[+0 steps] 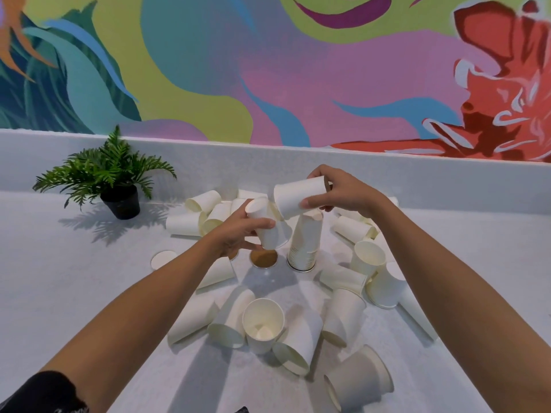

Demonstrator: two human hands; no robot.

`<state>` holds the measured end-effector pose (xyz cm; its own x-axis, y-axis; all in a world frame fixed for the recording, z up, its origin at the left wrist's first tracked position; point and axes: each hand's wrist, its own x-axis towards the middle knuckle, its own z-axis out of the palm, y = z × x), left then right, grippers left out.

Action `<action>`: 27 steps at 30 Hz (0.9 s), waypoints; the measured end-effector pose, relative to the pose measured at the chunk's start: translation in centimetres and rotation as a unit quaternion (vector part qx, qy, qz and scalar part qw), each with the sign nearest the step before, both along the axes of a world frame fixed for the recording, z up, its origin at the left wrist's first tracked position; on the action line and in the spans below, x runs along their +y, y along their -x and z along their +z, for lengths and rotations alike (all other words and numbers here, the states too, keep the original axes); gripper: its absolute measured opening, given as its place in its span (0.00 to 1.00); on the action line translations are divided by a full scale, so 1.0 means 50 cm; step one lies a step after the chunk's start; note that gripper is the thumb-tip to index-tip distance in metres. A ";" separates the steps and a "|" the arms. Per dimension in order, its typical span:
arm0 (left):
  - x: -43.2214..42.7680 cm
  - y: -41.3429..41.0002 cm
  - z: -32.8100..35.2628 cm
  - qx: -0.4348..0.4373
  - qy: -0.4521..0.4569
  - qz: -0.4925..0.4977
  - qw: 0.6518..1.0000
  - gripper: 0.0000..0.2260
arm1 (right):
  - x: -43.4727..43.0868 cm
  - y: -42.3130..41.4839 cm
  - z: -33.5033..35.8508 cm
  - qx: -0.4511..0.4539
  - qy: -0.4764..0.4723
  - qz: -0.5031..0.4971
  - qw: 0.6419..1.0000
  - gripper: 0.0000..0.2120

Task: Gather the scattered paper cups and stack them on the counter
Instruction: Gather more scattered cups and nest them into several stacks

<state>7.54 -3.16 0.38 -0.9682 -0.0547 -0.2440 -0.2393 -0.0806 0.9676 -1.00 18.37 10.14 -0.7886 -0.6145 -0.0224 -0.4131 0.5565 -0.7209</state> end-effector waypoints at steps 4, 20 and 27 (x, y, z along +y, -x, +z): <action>0.010 0.001 -0.007 0.009 0.081 -0.009 0.997 0.25 | -0.008 -0.002 0.011 0.011 0.026 -0.002 1.000 0.23; 0.028 0.006 0.008 -0.009 0.158 -0.050 0.986 0.37 | -0.051 -0.017 -0.027 0.056 -0.128 0.043 0.989 0.28; 0.020 -0.016 0.012 -0.014 0.135 -0.066 0.989 0.36 | -0.094 -0.053 -0.074 0.020 -0.089 0.064 0.994 0.30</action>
<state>8.33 -2.17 0.98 -0.9644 0.0058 -0.2644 -0.2571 0.2138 0.9424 1.63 13.67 6.46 -0.7064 -0.6991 -0.1111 -0.5148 0.6151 -0.5971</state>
